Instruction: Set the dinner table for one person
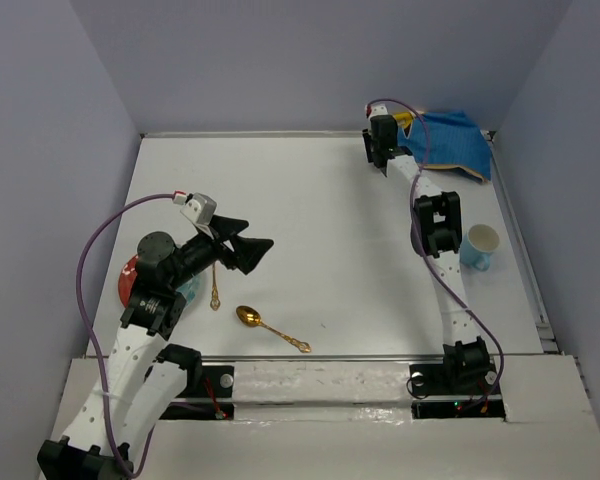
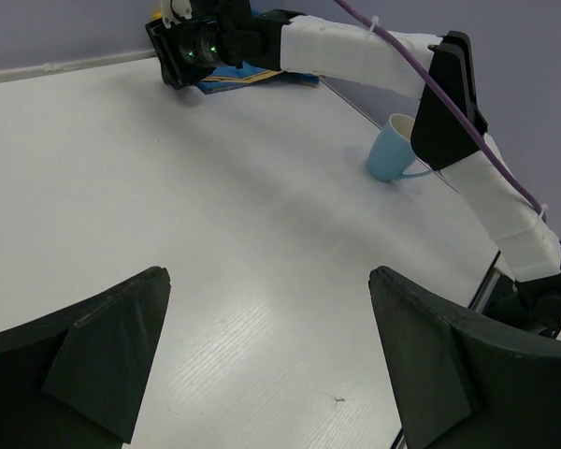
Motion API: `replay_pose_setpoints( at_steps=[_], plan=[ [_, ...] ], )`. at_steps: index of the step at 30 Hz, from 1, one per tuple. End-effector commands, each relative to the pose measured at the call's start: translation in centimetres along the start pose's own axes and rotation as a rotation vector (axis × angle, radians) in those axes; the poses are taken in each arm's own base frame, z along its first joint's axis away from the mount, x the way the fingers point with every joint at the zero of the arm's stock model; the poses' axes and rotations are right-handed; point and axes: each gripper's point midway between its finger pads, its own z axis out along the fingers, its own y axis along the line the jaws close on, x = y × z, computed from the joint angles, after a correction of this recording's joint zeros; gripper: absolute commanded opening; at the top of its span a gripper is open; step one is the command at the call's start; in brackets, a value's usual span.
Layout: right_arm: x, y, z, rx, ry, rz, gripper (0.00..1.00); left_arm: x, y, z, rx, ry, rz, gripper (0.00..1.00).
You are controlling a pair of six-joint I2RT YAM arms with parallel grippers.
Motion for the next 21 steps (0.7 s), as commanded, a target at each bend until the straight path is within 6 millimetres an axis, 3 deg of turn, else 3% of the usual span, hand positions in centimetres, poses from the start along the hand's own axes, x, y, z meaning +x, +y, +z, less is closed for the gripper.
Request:
replay_pose_setpoints(
  at_steps=[1,6,9,11,13,15,17,19,21],
  plan=[
    [-0.6,0.0,0.0,0.023,-0.01,-0.023,0.41,-2.4,-0.8,-0.1,0.02,-0.055,0.047,0.99],
    [0.4,-0.2,0.1,0.041,0.01,-0.023,0.33,-2.5,-0.7,-0.2,0.017,-0.058,0.049,0.99],
    [-0.1,-0.5,-0.1,0.05,0.002,-0.02,0.24,-2.6,-0.8,-0.2,0.016,-0.062,0.05,0.99],
    [-0.3,-0.5,-0.2,0.048,-0.001,-0.025,0.16,-2.6,-0.8,-0.2,0.016,-0.063,0.051,0.99],
    [-0.9,-0.8,-0.4,0.054,-0.012,-0.035,0.01,-2.7,-0.8,-0.2,0.016,-0.066,0.053,0.99],
    [-1.1,-0.4,-0.7,0.025,-0.013,-0.028,0.0,-2.7,-0.8,-0.2,0.014,-0.066,0.053,0.99],
    [-2.9,0.0,-2.1,0.007,-0.045,-0.017,0.0,-2.7,-0.8,-0.2,0.015,-0.067,0.052,0.99],
    [-3.3,3.0,-3.5,-0.05,-0.072,-0.029,0.0,-2.9,-0.8,-0.2,0.012,-0.071,0.052,0.99],
    [-6.1,5.2,-6.3,-0.147,-0.121,0.024,0.0,-2.9,-0.5,-0.1,-0.002,-0.074,0.045,0.99]
  ],
)
